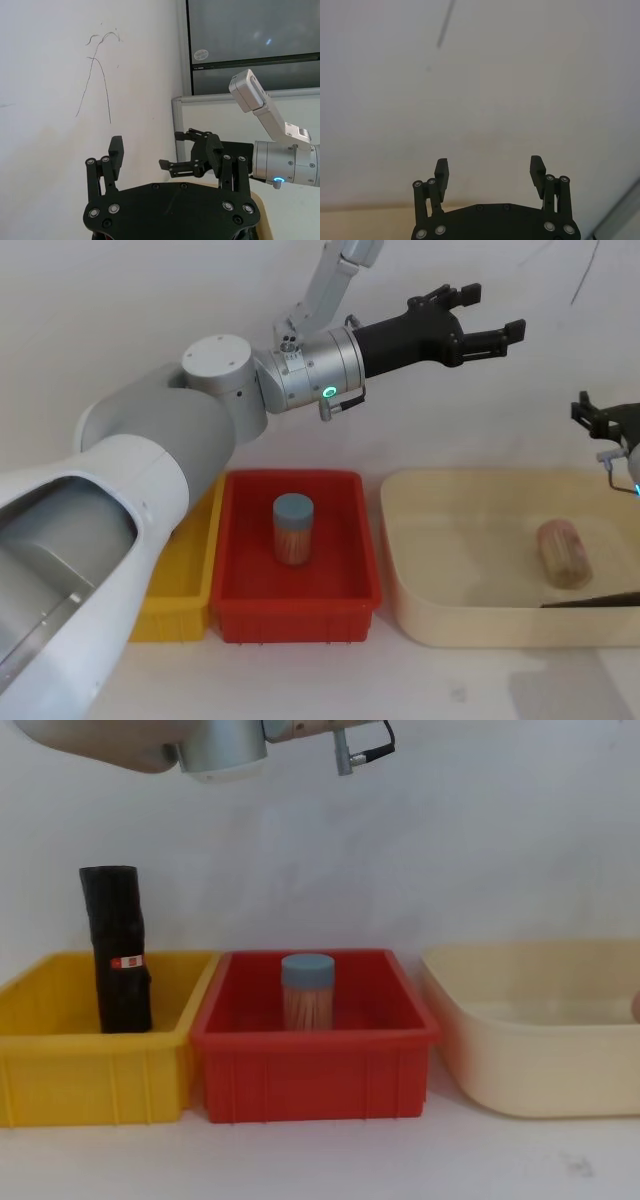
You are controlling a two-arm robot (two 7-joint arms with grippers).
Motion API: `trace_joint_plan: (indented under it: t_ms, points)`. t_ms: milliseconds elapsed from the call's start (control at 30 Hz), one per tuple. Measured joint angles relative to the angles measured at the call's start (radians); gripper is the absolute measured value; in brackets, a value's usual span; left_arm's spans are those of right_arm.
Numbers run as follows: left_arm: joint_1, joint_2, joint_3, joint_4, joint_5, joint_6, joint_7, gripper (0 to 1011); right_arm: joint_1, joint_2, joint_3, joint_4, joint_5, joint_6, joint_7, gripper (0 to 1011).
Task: Pick up the garbage bag with the one hand and transfer it to the other hand.
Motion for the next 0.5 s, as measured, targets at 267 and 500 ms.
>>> trace_joint_plan:
  t_ms: [267,500]
  points:
    - [0.0,0.0,0.0,0.0,0.0,0.0,0.0,1001,-0.001,-0.004,0.021,0.013,-0.003,0.017,-0.026,1000]
    - [0.0,0.0,0.0,0.0,0.0,0.0,0.0,1001,-0.001,-0.005,0.031,0.018,-0.005,0.023,-0.038,1000]
